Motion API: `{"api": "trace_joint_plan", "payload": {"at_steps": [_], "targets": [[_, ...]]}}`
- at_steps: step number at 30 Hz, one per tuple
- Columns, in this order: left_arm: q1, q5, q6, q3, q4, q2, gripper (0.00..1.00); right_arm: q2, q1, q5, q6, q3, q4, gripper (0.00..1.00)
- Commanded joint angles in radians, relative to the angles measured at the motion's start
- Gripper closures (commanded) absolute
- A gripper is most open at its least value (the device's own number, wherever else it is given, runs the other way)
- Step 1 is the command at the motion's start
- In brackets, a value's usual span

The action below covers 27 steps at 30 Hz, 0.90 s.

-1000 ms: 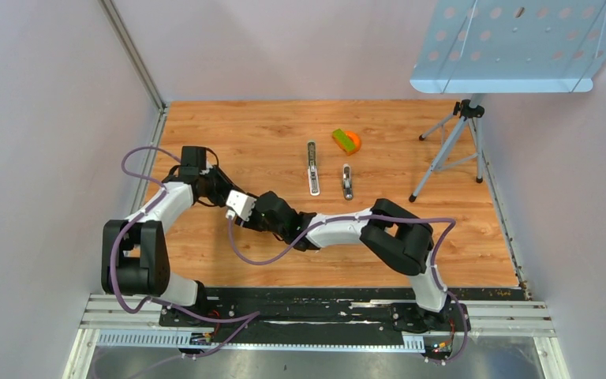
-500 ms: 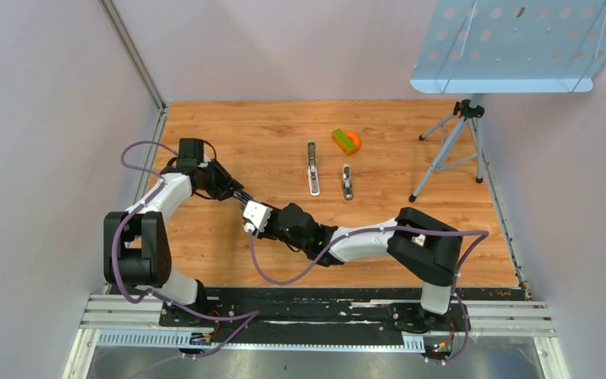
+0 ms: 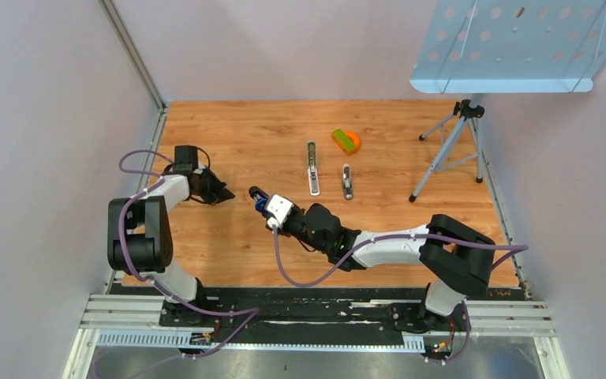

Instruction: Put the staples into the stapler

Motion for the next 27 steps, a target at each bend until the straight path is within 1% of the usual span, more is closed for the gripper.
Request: {"api": "trace_joint_plan", "payload": {"at_steps": [1, 2, 3, 4, 6, 7, 8, 10, 12, 13, 14, 15, 16, 18, 19, 22, 27], "targets": [[-0.001, 0.155, 0.050, -0.044, 0.140, -0.046, 0.87, -0.050, -0.026, -0.062, 0.051, 0.020, 0.069, 1.00], [-0.001, 0.189, 0.077, -0.048, 0.162, -0.075, 0.81, -0.076, -0.043, -0.097, 0.078, 0.010, 0.056, 1.00], [-0.001, 0.216, 0.096, -0.056, 0.178, -0.112, 0.70, -0.107, -0.057, -0.157, 0.104, 0.001, 0.023, 1.00], [-0.001, 0.216, 0.112, -0.059, 0.170, -0.151, 0.65, -0.136, -0.070, -0.196, 0.114, -0.005, -0.009, 1.00], [0.000, 0.181, 0.124, -0.036, 0.072, -0.226, 0.60, -0.186, -0.084, -0.217, 0.084, -0.031, -0.037, 1.00], [-0.005, 0.172, 0.114, -0.020, 0.033, -0.253, 0.60, -0.200, -0.085, -0.206, 0.046, -0.047, -0.036, 1.00], [-0.011, 0.173, 0.096, -0.002, -0.006, -0.274, 0.60, -0.207, -0.086, -0.193, -0.026, -0.057, -0.032, 1.00], [-0.037, 0.180, 0.066, 0.048, -0.083, -0.302, 0.59, -0.217, -0.087, -0.180, -0.153, -0.055, -0.075, 1.00], [-0.076, 0.179, 0.055, 0.084, -0.125, -0.333, 0.56, -0.229, -0.088, -0.184, -0.269, -0.057, -0.084, 1.00], [-0.107, 0.181, 0.053, 0.101, -0.140, -0.348, 0.53, -0.235, -0.087, -0.188, -0.324, -0.063, -0.074, 1.00], [-0.133, 0.190, 0.056, 0.113, -0.152, -0.363, 0.47, -0.239, -0.086, -0.186, -0.380, -0.071, -0.058, 1.00], [-0.154, 0.202, 0.065, 0.125, -0.164, -0.379, 0.39, -0.239, -0.086, -0.169, -0.422, -0.076, -0.041, 1.00], [-0.172, 0.193, 0.078, 0.138, -0.187, -0.393, 0.35, -0.235, -0.086, -0.143, -0.461, -0.078, -0.025, 1.00], [-0.200, 0.178, 0.090, 0.151, -0.219, -0.434, 0.31, -0.229, -0.086, -0.123, -0.527, -0.073, -0.027, 1.00], [-0.216, 0.182, 0.082, 0.147, -0.218, -0.459, 0.30, -0.228, -0.087, -0.088, -0.552, -0.070, -0.031, 1.00], [-0.252, 0.205, 0.044, 0.121, -0.200, -0.522, 0.26, -0.220, -0.084, -0.086, -0.597, -0.053, -0.045, 1.00], [-0.309, 0.235, -0.041, 0.053, -0.136, -0.565, 0.25, -0.199, -0.077, -0.066, -0.622, -0.033, -0.029, 1.00]]}}
